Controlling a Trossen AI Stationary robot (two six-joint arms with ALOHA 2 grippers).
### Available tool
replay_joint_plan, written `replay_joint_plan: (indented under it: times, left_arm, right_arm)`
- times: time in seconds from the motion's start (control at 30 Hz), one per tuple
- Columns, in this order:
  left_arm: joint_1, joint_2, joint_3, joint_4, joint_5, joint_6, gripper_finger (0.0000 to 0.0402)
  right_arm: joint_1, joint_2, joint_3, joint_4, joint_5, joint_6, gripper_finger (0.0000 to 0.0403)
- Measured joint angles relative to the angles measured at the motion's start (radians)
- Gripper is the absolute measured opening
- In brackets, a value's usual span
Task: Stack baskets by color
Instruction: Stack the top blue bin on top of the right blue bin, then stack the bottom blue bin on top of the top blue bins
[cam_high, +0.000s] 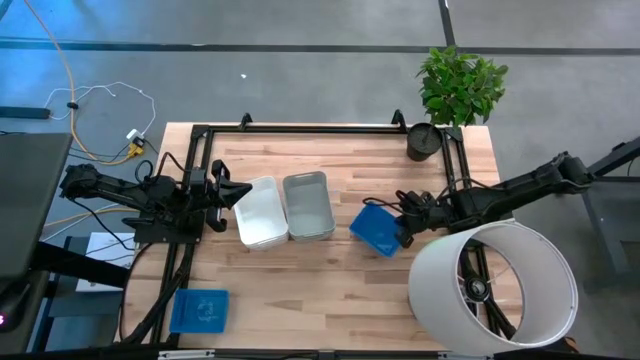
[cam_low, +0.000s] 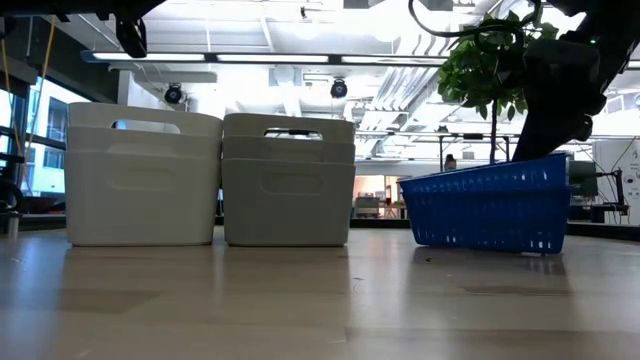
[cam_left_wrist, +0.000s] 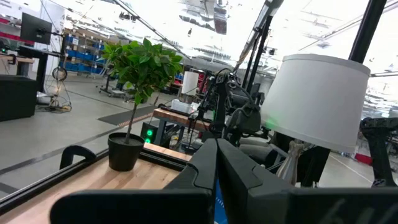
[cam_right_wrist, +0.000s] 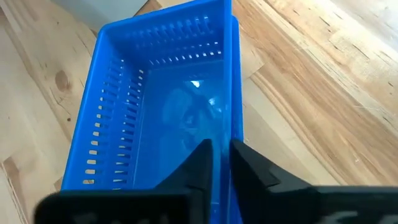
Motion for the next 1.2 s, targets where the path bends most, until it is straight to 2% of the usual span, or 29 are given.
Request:
replay_joint_plan:
  times: [0.17, 0.3, 0.4, 0.63, 0.73, 0.83, 0.93, 1.0, 1.1, 1.2]
  left_arm:
    - [0.000, 0.000, 0.000, 0.000, 0.000, 0.001, 0.0000]
    - [0.000, 0.000, 0.000, 0.000, 0.000, 0.000, 0.0000]
    - [0.000, 0.000, 0.000, 0.000, 0.000, 0.000, 0.0000]
    - [0.000, 0.000, 0.000, -0.001, 0.016, -0.033, 0.0000]
    - [0.000, 0.000, 0.000, -0.006, 0.017, -0.033, 0.0000]
    - [0.000, 0.000, 0.000, -0.008, 0.017, -0.036, 0.0000]
    - [0.000, 0.000, 0.000, -0.008, 0.017, -0.051, 0.0000]
    - [0.000, 0.000, 0.000, -0.008, 0.017, -0.051, 0.0000]
    - [0.000, 0.000, 0.000, -0.008, 0.017, -0.058, 0.0000]
    - [0.000, 0.000, 0.000, -0.010, 0.017, -0.070, 0.0000]
  right_arm:
    - [0.000, 0.000, 0.010, -0.017, 0.000, 0.009, 0.0103]
    - [0.000, 0.000, 0.040, -0.043, 0.028, -0.014, 0.0162]
    - [0.000, -0.002, 0.068, -0.069, 0.063, -0.033, 0.0191]
    - [0.000, -0.099, 0.074, -0.162, 0.076, -0.033, 0.0204]
    - [0.003, -0.198, 0.067, -0.245, 0.077, -0.009, 0.0204]
    - [0.019, -0.321, 0.009, -0.247, 0.095, 0.067, 0.0204]
    - [0.047, -0.435, -0.093, -0.090, 0.150, 0.105, 0.0204]
    - [0.054, -0.485, -0.179, 0.099, 0.194, 0.064, 0.0204]
    - [0.044, -0.503, -0.304, 0.465, 0.228, -0.116, 0.0204]
    - [0.024, -0.483, -0.388, 0.790, 0.202, -0.320, 0.0204]
